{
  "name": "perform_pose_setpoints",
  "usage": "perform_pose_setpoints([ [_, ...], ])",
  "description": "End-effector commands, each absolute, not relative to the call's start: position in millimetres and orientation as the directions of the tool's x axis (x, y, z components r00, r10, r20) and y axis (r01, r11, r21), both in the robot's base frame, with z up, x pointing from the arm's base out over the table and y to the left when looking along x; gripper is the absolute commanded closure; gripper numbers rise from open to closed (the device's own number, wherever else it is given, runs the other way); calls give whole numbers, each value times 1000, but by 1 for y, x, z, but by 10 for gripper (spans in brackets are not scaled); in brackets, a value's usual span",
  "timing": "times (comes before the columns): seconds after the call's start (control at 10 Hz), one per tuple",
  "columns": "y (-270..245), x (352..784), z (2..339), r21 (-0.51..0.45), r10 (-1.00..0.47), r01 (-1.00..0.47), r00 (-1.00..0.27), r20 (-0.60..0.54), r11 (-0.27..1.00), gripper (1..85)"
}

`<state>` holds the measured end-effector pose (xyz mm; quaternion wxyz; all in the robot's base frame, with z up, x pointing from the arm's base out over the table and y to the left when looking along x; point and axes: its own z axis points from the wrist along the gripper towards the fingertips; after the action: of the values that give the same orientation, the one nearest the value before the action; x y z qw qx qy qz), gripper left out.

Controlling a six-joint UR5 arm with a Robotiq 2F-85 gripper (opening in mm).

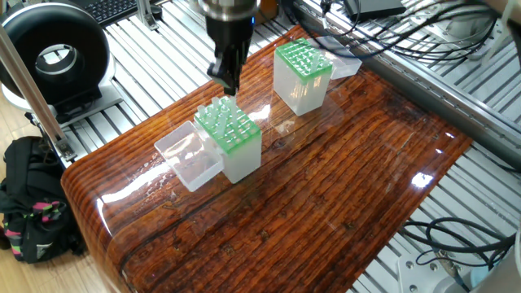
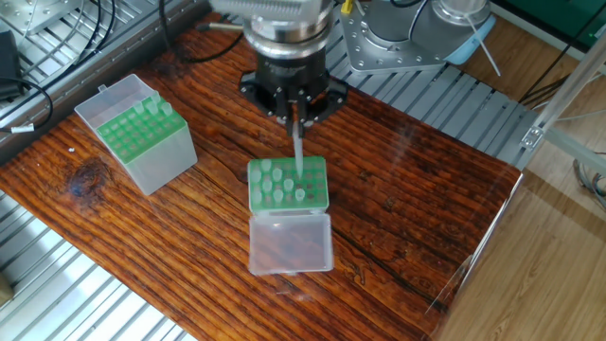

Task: Transfer all large pipette tips from one holder to another

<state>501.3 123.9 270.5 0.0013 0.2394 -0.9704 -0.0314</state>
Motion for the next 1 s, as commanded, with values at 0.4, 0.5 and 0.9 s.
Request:
perform_pose_setpoints([
  [0.4,140,474,288,51,-428,-426,-904,14,903,840],
  [0.5,139,470,290,32,-426,-425,-904,32,905,840],
  [0.9,146,451,295,42,-390,-387,-915,103,921,840],
])
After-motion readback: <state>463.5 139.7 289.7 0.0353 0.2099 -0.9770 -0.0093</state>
